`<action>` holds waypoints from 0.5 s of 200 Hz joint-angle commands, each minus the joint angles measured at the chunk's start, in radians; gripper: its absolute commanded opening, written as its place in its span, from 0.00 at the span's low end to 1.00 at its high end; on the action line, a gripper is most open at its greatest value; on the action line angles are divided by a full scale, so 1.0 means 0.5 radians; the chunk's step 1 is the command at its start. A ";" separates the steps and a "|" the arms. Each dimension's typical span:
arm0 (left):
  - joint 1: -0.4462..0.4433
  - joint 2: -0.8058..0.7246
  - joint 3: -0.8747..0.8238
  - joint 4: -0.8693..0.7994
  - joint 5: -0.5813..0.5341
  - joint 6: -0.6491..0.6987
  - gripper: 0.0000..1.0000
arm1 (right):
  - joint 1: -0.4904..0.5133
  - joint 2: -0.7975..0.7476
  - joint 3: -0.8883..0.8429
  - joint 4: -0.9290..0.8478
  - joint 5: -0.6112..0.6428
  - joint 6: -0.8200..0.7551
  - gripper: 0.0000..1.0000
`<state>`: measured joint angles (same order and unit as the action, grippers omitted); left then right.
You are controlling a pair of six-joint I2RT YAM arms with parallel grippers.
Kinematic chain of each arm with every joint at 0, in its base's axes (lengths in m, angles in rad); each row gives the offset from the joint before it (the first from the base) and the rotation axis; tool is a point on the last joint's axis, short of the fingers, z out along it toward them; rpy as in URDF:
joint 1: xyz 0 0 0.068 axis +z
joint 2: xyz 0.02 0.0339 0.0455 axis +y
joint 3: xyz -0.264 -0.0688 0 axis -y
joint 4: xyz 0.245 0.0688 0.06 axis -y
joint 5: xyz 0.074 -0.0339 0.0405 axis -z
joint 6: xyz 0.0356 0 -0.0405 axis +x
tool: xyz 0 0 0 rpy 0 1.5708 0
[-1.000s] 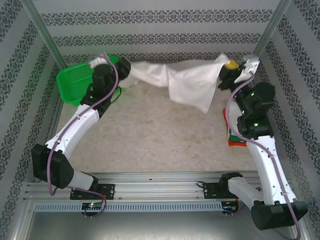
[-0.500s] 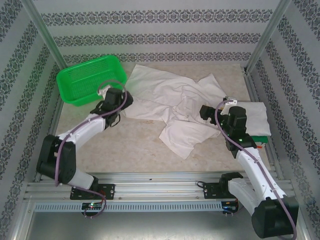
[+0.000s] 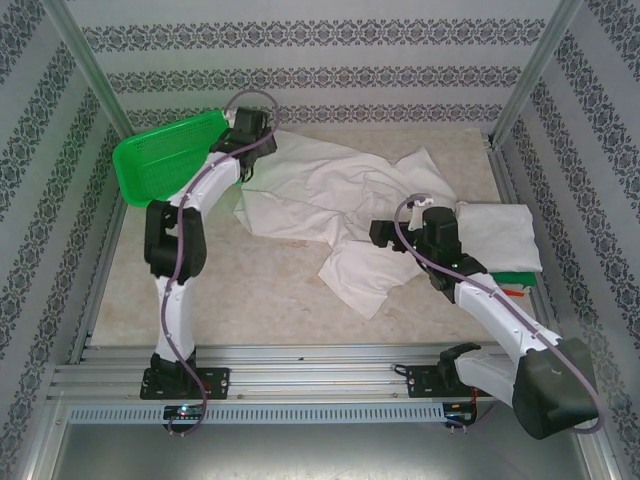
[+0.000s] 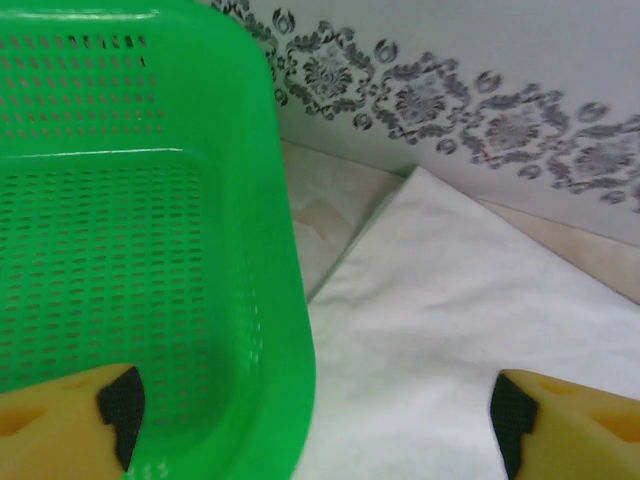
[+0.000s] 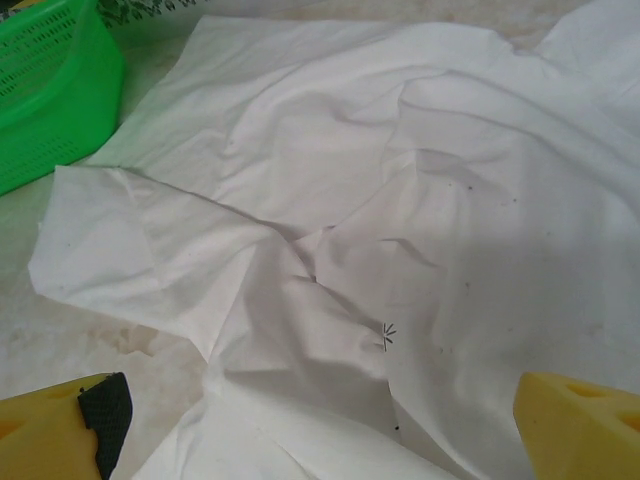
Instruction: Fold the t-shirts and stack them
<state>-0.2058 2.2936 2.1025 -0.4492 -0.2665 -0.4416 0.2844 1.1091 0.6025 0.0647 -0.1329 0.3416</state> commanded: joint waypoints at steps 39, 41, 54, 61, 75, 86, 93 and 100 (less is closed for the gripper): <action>0.059 0.495 0.754 -0.708 0.161 0.177 0.57 | 0.017 0.124 0.098 0.122 0.048 -0.036 0.98; 0.060 0.496 0.752 -0.707 0.171 0.175 0.55 | 0.019 0.129 0.101 0.122 0.048 -0.036 0.98; 0.056 0.491 0.728 -0.704 0.222 0.173 0.43 | 0.017 0.157 0.108 0.136 0.044 -0.036 0.98; 0.053 0.483 0.712 -0.698 0.246 0.190 0.40 | 0.019 0.169 0.113 0.142 0.038 -0.035 0.98; 0.048 0.467 0.696 -0.708 0.293 0.237 0.36 | 0.018 0.186 0.117 0.157 0.028 -0.029 0.98; 0.047 0.443 0.676 -0.718 0.338 0.287 0.33 | 0.017 0.193 0.120 0.162 0.018 -0.025 0.98; 0.047 0.418 0.649 -0.717 0.367 0.326 0.30 | 0.020 0.196 0.123 0.165 0.017 -0.024 0.98; 0.049 0.387 0.614 -0.715 0.378 0.362 0.29 | 0.020 0.195 0.120 0.165 0.017 -0.024 0.98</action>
<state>-0.1818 2.5378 2.4313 -0.7521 -0.1421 -0.3386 0.2844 1.2022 0.6334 0.1139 -0.1204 0.3374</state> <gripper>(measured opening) 0.305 0.981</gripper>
